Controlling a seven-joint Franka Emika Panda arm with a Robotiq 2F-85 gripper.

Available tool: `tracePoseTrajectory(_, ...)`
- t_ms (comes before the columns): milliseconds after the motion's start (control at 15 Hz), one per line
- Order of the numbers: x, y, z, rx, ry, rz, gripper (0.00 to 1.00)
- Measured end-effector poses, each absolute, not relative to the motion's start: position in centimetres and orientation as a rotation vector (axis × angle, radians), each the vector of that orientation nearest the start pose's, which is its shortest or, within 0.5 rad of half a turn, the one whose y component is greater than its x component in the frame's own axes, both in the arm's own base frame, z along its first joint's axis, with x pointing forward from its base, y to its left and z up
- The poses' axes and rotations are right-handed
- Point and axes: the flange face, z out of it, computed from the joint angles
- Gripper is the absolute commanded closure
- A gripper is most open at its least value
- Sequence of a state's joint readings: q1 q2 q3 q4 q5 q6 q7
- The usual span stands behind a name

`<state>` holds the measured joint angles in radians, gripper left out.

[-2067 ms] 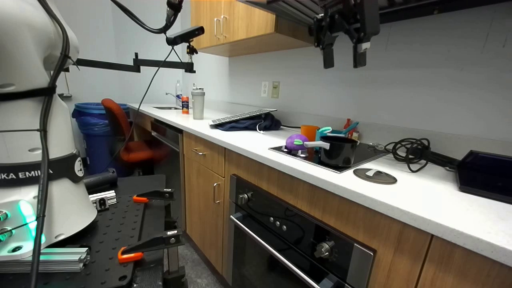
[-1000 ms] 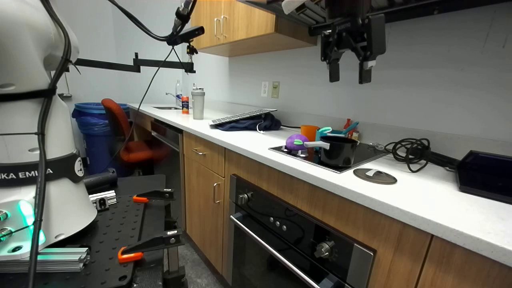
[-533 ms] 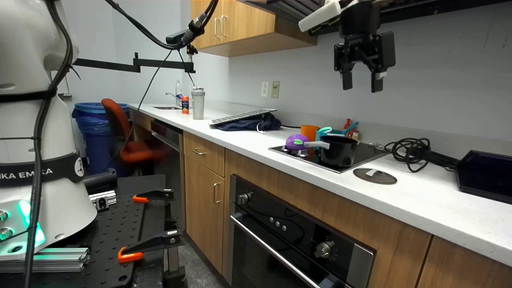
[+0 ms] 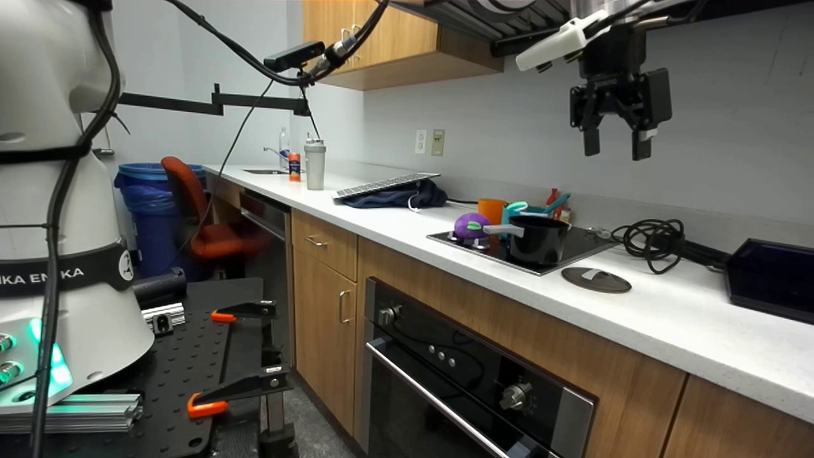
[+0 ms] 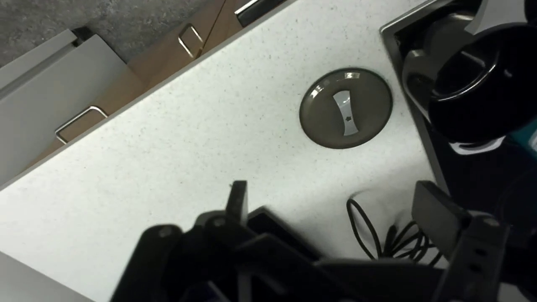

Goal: Put the lid on the pot

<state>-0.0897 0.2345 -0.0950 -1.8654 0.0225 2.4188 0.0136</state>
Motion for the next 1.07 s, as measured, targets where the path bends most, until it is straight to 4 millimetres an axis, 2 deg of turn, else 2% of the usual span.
tracePoseTrajectory(267, 65.3, -12.6, 40.2, -3.152, 0.350, -0.476, 0.00)
tracePoseTrajectory(600, 66.6, -13.3, 36.9, -3.192, 0.343, -0.413, 0.00)
tracePoseTrajectory(933, 67.3, -13.5, 35.7, -3.228, 0.310, -0.365, 0.00)
tracePoseTrajectory(1067, 67.2, -13.6, 35.5, -3.254, 0.288, -0.292, 0.00)
